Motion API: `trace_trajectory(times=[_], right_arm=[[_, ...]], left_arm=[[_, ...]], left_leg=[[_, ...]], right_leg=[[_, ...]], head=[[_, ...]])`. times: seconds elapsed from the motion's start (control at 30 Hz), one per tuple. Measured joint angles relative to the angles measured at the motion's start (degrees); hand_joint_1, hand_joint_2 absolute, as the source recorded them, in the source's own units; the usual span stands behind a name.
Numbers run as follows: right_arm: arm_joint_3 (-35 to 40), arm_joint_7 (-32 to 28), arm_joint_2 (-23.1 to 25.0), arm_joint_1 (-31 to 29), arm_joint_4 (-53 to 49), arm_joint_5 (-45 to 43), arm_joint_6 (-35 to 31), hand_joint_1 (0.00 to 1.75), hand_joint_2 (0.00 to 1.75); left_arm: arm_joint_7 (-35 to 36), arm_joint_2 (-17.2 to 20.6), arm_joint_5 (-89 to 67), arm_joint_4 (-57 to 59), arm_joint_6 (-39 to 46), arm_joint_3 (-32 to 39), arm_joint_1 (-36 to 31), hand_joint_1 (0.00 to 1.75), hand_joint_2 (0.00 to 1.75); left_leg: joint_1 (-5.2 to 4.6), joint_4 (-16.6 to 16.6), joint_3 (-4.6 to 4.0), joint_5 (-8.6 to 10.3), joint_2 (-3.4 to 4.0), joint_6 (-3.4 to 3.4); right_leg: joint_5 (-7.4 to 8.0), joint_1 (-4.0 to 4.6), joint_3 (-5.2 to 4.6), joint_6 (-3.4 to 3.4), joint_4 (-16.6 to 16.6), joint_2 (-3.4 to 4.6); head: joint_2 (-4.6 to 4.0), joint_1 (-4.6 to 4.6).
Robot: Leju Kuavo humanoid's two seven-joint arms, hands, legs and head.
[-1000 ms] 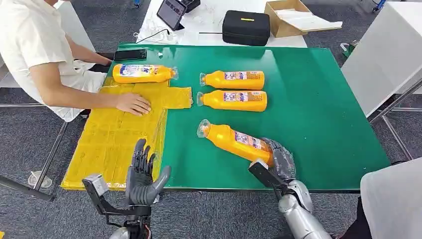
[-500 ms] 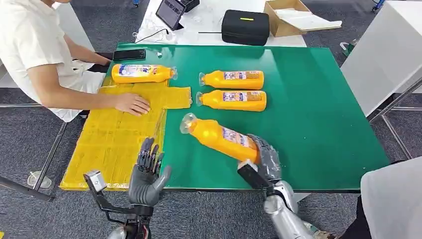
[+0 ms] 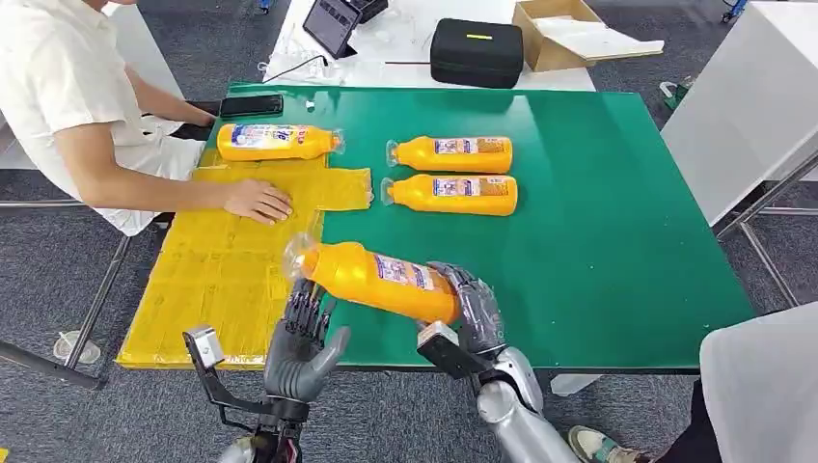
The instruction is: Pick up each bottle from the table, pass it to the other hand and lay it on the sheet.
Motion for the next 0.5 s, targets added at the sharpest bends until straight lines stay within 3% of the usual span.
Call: trace_trajectory(times=[0.5], right_arm=[[6.75, -1.31, 1.73, -1.90, 2.53, -0.35, 1.57, 1.75, 1.75]], left_arm=[[1.44, -0.46, -1.92, 0.07, -0.26, 0.55, -2.03, 0.00, 1.75]], left_leg=[[0.01, 0.00, -0.06, 0.00, 0.00, 0.00]], right_leg=[[0.00, 0.01, -0.06, 0.00, 0.01, 0.00]], head=[[0.00, 0.00]])
